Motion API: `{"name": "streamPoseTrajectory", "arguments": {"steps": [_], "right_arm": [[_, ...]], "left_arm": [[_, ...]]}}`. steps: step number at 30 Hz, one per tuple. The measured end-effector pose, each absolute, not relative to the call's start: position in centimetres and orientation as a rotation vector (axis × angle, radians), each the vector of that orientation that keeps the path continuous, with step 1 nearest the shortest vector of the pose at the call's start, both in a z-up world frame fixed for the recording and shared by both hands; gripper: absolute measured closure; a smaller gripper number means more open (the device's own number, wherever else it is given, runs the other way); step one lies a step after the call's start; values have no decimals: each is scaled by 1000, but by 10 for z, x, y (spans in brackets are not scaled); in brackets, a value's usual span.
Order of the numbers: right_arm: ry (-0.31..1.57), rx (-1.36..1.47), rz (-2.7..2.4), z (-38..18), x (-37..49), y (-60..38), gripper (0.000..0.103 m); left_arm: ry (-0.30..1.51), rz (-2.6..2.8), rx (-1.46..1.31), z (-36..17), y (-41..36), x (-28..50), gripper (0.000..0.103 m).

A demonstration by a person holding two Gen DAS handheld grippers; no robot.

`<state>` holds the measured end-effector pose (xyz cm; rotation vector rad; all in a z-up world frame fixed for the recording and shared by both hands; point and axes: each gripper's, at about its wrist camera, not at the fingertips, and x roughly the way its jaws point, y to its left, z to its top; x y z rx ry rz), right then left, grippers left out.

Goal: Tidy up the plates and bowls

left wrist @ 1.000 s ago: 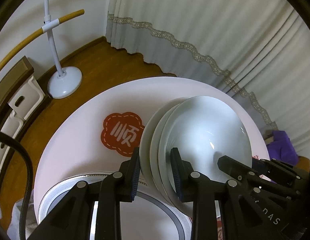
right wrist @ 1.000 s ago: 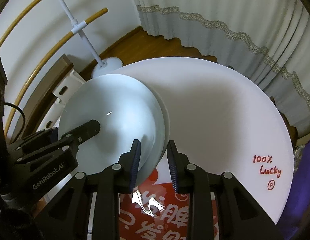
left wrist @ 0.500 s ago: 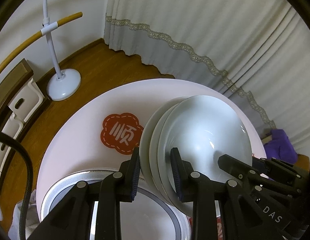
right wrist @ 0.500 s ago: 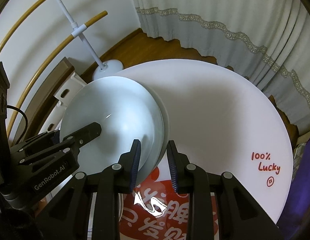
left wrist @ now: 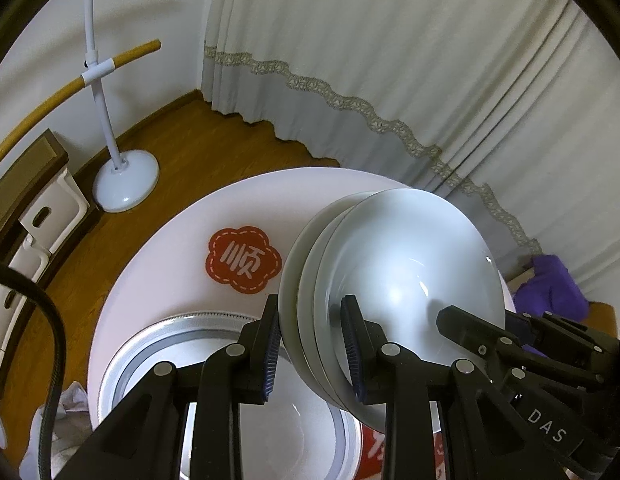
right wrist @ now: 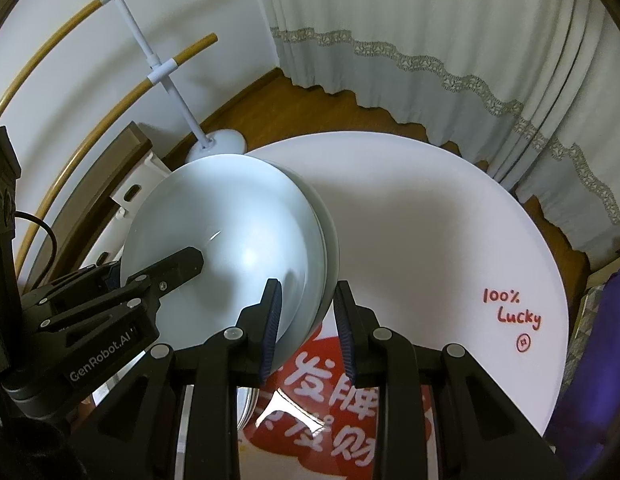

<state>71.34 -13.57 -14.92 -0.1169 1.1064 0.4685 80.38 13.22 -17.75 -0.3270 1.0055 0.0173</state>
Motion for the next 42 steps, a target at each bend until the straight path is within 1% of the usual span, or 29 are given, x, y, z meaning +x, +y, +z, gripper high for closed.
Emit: {"name": "streamPoseTrajectory", "arguments": {"steps": [7,16,32,42], "right_arm": [[1074,-118,466,-130,684,-137,76],[1055,-117,472,-119,648,-130,76],[1082,-134,496,-138,603,-97,76],[1110,-144,507,-157,591,-82,76]], "left_arm": [[977,16,-316,-159,132,771,78],[973,20,-317,-155,140,733,77],[992,54,-323,-154,167,667,77],[1019,71,-322,-162,177,657,78]]}}
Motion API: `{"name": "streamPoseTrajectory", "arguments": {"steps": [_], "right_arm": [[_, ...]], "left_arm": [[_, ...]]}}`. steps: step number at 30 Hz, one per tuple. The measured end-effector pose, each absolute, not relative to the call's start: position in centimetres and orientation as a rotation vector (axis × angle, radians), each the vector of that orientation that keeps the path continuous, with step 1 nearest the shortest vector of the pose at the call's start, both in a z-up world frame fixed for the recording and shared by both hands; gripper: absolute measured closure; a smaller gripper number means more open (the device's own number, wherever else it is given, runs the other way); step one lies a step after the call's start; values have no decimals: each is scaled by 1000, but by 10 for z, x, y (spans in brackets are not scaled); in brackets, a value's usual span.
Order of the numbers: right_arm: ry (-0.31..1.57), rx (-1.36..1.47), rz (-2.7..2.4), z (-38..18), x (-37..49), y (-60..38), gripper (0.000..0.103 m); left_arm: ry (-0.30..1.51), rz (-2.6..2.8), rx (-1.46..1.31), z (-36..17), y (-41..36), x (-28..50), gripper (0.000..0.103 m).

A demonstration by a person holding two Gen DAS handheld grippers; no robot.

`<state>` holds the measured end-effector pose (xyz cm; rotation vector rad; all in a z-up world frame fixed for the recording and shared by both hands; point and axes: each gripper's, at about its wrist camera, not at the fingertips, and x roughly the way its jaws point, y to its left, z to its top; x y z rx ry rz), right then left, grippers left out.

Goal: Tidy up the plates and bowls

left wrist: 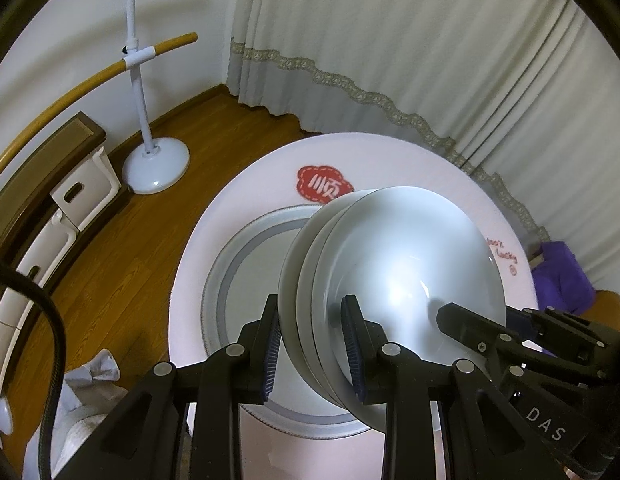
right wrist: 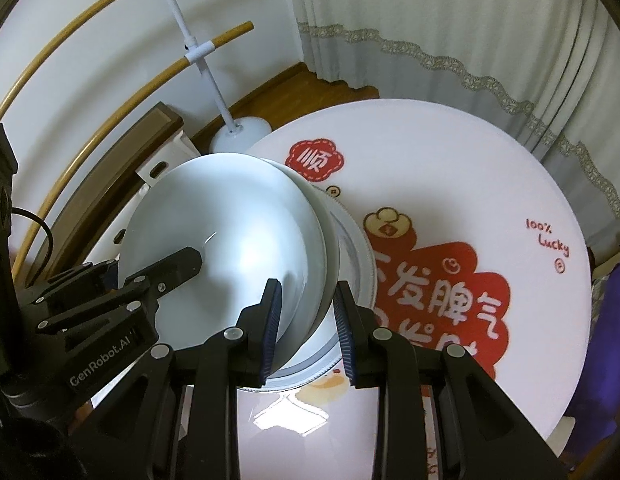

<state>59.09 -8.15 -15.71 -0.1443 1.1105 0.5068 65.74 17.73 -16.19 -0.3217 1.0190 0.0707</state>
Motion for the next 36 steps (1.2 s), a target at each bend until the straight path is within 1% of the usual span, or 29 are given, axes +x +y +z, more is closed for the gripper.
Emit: {"name": "streamPoseTrajectory", "arguments": {"steps": [22,36], "right_arm": [[1155,-142,507,-181,589,-73,76],[1163,-140,507,-184,590,-72,76]], "left_arm": [[1065,75,-321,-180,181,675,78],[1069,76,-320,-182,179,676,77]]}}
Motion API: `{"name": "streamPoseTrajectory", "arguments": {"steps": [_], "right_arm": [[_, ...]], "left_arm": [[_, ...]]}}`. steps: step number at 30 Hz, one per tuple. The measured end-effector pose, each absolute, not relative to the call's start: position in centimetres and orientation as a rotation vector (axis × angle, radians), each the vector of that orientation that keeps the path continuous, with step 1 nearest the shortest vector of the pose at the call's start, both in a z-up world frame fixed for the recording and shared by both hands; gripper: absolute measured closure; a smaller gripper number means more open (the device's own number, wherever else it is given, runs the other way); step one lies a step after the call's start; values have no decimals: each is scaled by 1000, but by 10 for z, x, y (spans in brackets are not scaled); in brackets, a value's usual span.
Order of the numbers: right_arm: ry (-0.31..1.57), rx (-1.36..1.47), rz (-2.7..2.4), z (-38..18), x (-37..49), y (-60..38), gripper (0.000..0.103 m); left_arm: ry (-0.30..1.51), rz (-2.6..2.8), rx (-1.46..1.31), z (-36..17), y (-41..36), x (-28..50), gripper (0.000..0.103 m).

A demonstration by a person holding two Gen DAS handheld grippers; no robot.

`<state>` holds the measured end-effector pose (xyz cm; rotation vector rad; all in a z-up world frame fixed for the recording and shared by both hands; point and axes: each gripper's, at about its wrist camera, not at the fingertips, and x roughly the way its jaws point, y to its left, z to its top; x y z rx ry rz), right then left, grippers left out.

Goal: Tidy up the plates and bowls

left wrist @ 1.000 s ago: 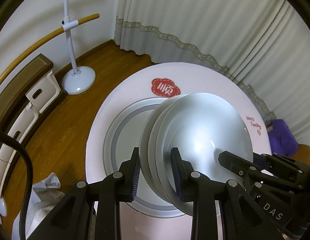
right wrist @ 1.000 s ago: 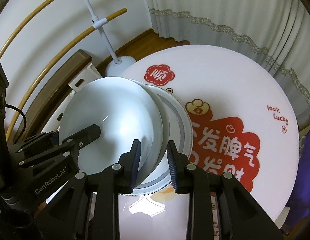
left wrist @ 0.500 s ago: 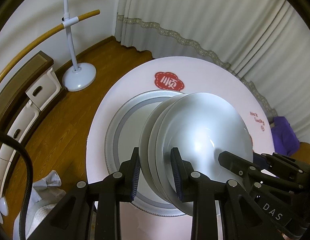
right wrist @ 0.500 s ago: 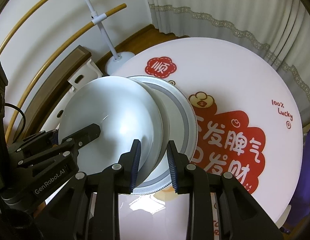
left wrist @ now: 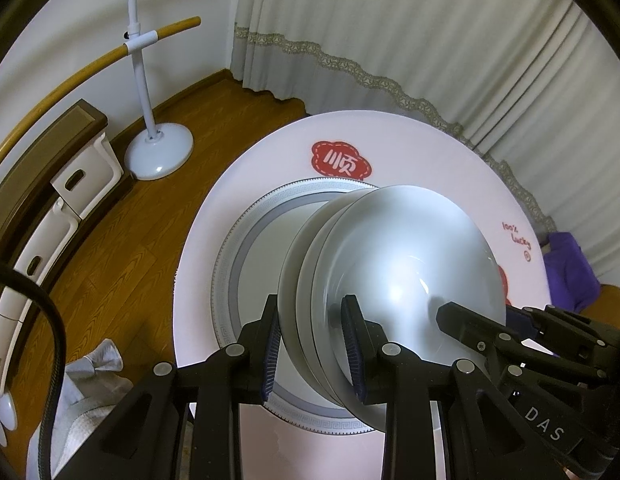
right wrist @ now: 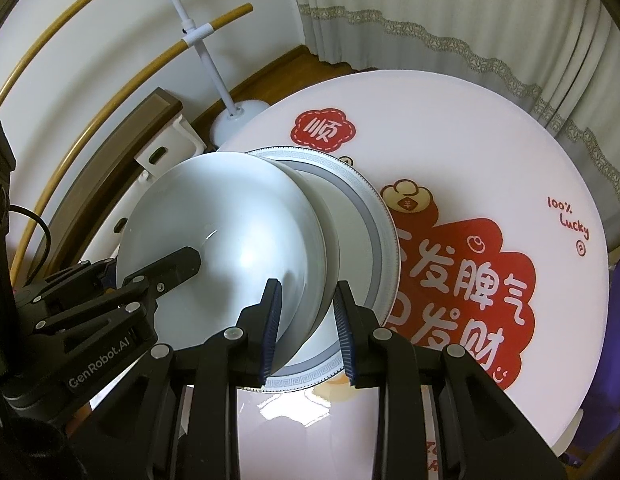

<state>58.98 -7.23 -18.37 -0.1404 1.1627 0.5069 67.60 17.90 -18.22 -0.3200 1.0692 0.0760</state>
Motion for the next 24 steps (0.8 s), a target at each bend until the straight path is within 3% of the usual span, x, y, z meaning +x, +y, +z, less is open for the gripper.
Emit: {"name": "streamPoseTrajectory", "arguments": {"steps": [24], "right_arm": [[1172,-137,497,-184,598,-71,76]], "left_arm": [[1081,79,-342,-183,186,682,76]]}}
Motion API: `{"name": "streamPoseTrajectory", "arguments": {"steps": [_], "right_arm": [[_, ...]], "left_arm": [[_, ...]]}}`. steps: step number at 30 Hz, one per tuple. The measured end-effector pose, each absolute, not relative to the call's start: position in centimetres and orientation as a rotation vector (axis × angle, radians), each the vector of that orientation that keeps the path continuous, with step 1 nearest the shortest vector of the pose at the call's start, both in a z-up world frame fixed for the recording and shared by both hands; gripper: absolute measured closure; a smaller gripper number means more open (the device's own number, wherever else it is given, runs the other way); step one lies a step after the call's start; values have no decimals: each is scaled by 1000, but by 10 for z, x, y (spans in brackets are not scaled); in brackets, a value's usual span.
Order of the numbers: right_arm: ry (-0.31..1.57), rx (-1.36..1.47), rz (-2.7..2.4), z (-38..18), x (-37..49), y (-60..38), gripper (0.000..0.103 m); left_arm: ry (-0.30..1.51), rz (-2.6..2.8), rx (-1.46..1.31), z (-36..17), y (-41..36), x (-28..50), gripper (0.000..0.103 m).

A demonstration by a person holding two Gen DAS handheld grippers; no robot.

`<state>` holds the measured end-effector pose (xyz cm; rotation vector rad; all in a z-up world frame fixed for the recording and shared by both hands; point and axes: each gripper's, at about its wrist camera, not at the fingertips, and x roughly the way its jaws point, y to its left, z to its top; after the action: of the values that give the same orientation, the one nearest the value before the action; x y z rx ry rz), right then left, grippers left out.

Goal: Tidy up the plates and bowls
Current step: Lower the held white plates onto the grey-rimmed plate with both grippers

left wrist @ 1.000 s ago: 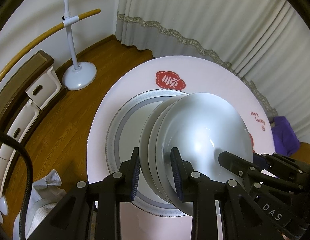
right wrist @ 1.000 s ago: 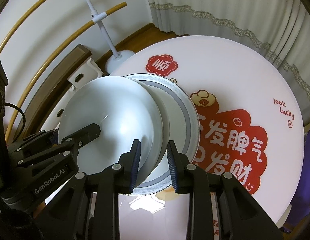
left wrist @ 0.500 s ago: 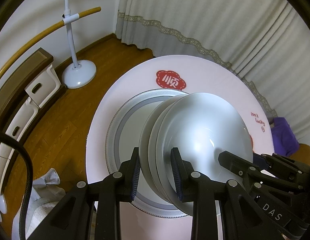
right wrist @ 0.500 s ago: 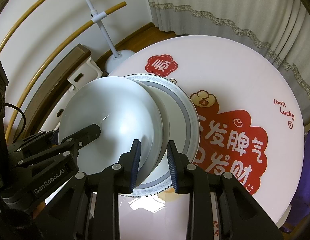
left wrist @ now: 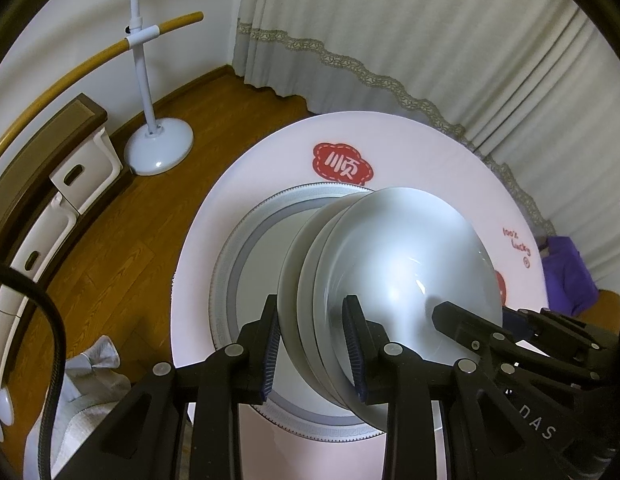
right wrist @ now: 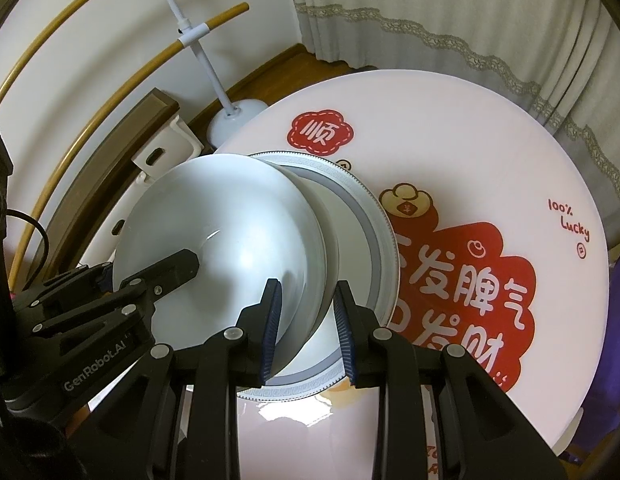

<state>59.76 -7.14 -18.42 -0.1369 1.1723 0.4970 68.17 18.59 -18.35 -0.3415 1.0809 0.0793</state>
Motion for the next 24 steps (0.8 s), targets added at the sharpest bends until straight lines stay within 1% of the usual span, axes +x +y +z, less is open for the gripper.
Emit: {"name": "streamPoseTrajectory", "arguments": {"steps": [12,18,21,24], "right_arm": [[1174,-117,499,-183,601,-67,74],[1171,-116,492,-183,602,-65,74],[1170,-119,491,-182,602,-66,73],[1169,-119,490,-182,603,-66,73]], "left_arm": [[1092,94,-359,-185,192,685,75],[1069,100,-354,-181,191,682,75],[1047,90,-356,-177,190,679,70],[1028,96,-354,-174,190,674,68]]}}
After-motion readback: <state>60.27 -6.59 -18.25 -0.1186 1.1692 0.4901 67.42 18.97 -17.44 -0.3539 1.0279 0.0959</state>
